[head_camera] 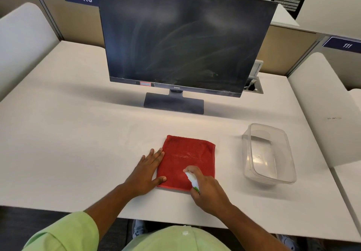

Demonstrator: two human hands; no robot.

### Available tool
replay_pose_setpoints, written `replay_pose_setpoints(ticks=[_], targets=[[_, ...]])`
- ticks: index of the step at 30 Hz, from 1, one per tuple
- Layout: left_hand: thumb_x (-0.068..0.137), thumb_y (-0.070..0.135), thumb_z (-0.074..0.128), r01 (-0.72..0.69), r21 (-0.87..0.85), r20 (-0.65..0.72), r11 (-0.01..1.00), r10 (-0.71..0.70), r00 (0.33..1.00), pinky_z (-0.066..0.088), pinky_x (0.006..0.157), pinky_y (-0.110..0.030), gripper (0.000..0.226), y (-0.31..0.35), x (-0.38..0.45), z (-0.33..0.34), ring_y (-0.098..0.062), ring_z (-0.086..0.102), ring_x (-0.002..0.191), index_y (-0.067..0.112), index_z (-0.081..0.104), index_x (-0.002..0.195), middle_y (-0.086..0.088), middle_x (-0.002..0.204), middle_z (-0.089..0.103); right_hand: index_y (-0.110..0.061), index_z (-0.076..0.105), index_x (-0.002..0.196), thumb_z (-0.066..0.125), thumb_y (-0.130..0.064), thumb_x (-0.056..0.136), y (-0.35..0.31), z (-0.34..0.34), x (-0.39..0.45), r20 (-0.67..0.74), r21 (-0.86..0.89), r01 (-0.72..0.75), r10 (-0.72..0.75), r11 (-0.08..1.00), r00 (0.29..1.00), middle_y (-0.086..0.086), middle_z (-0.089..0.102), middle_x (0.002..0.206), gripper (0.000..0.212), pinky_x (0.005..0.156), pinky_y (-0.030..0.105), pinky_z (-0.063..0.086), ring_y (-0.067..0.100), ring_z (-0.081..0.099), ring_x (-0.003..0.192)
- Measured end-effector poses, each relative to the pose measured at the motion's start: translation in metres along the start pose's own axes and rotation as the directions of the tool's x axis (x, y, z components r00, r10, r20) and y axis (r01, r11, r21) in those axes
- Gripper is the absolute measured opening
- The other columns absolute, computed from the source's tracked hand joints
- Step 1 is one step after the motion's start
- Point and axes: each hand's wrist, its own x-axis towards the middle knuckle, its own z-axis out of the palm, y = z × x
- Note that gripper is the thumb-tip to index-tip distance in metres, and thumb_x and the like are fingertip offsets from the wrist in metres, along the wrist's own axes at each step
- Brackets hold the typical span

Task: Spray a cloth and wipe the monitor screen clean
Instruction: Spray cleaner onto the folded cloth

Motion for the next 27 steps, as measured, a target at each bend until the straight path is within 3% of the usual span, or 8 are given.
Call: replay_pose_setpoints(ticks=[3, 6, 9, 13, 16, 21, 24, 27], targets=[[0.096, 0.066, 0.048, -0.003, -0.004, -0.011, 1.0, 0.003, 1.0, -0.008, 0.123, -0.034, 0.093, 0.001, -0.001, 0.0, -0.011, -0.019, 0.154, 0.028, -0.003, 0.164, 0.018, 0.167, -0.014, -0.059, 0.024, 0.147, 0.059, -0.019, 0.097, 0.011, 0.004, -0.008, -0.061, 0.005, -0.042, 0.042, 0.999, 0.997, -0.005, 0.074, 0.106, 0.073, 0.076, 0.037, 0.064, 0.019, 0.071, 0.079], [0.096, 0.066, 0.047, 0.002, 0.0, -0.016, 1.0, -0.002, 1.0, -0.009, 0.123, -0.034, 0.092, 0.002, -0.002, 0.0, -0.01, -0.02, 0.153, 0.028, -0.003, 0.164, 0.018, 0.166, -0.014, -0.061, 0.022, 0.147, 0.058, -0.019, 0.098, 0.024, 0.002, -0.012, -0.091, 0.022, -0.093, 0.095, 0.995, 0.991, -0.005, 0.075, 0.102, 0.074, 0.074, 0.035, 0.065, 0.017, 0.071, 0.075], [0.097, 0.067, 0.046, 0.004, 0.011, -0.016, 1.0, -0.004, 1.0, -0.01, 0.124, -0.034, 0.092, 0.002, -0.002, 0.002, -0.01, -0.021, 0.152, 0.028, -0.005, 0.163, 0.018, 0.165, -0.017, -0.057, 0.026, 0.143, 0.06, -0.018, 0.097, 0.032, -0.005, -0.014, -0.133, 0.024, -0.162, 0.164, 0.986, 0.977, -0.012, 0.069, 0.086, 0.07, 0.063, 0.026, 0.059, 0.013, 0.065, 0.064], [0.097, 0.067, 0.046, 0.002, 0.005, -0.018, 1.0, -0.002, 1.0, -0.01, 0.124, -0.035, 0.093, 0.0, -0.001, 0.004, -0.011, -0.021, 0.154, 0.029, -0.006, 0.163, 0.018, 0.165, -0.017, -0.051, 0.033, 0.148, 0.062, -0.014, 0.094, 0.029, -0.018, -0.013, -0.246, 0.034, -0.218, 0.22, 0.975, 0.944, -0.02, 0.053, 0.067, 0.071, 0.047, 0.013, 0.04, 0.008, 0.056, 0.053], [0.096, 0.068, 0.046, -0.002, 0.004, -0.018, 1.0, 0.002, 1.0, -0.01, 0.124, -0.036, 0.093, -0.002, -0.001, 0.005, -0.011, -0.021, 0.154, 0.03, -0.006, 0.163, 0.018, 0.166, -0.016, -0.046, 0.035, 0.15, 0.062, -0.013, 0.095, 0.024, -0.03, -0.004, -0.29, 0.034, -0.225, 0.225, 0.974, 0.93, -0.015, 0.056, 0.069, 0.07, 0.051, 0.013, 0.035, 0.008, 0.056, 0.055], [0.096, 0.068, 0.045, -0.002, 0.022, -0.022, 1.0, 0.002, 1.0, -0.009, 0.124, -0.036, 0.093, -0.002, -0.001, 0.005, -0.013, -0.02, 0.154, 0.03, -0.007, 0.162, 0.017, 0.166, -0.016, -0.051, 0.032, 0.142, 0.063, -0.017, 0.095, 0.01, -0.04, 0.014, -0.322, 0.062, -0.234, 0.241, 0.97, 0.916, -0.012, 0.061, 0.079, 0.066, 0.056, 0.014, 0.04, 0.007, 0.058, 0.059], [0.096, 0.067, 0.045, 0.001, 0.03, -0.024, 1.0, 0.0, 1.0, -0.008, 0.125, -0.037, 0.093, 0.001, -0.002, 0.004, -0.013, -0.02, 0.154, 0.028, -0.007, 0.162, 0.016, 0.166, -0.016, -0.052, 0.031, 0.148, 0.062, -0.018, 0.095, 0.003, -0.039, 0.021, -0.326, 0.044, -0.21, 0.213, 0.977, 0.921, -0.006, 0.069, 0.088, 0.07, 0.065, 0.025, 0.049, 0.014, 0.061, 0.067], [0.097, 0.065, 0.047, 0.003, 0.021, -0.027, 1.0, -0.003, 1.0, -0.008, 0.125, -0.037, 0.093, 0.003, -0.002, 0.002, -0.013, -0.02, 0.154, 0.027, -0.006, 0.163, 0.015, 0.166, -0.016, -0.052, 0.032, 0.147, 0.061, -0.019, 0.094, -0.001, -0.037, 0.026, -0.293, 0.035, -0.2, 0.201, 0.979, 0.935, -0.002, 0.074, 0.094, 0.069, 0.07, 0.028, 0.053, 0.017, 0.065, 0.071]])
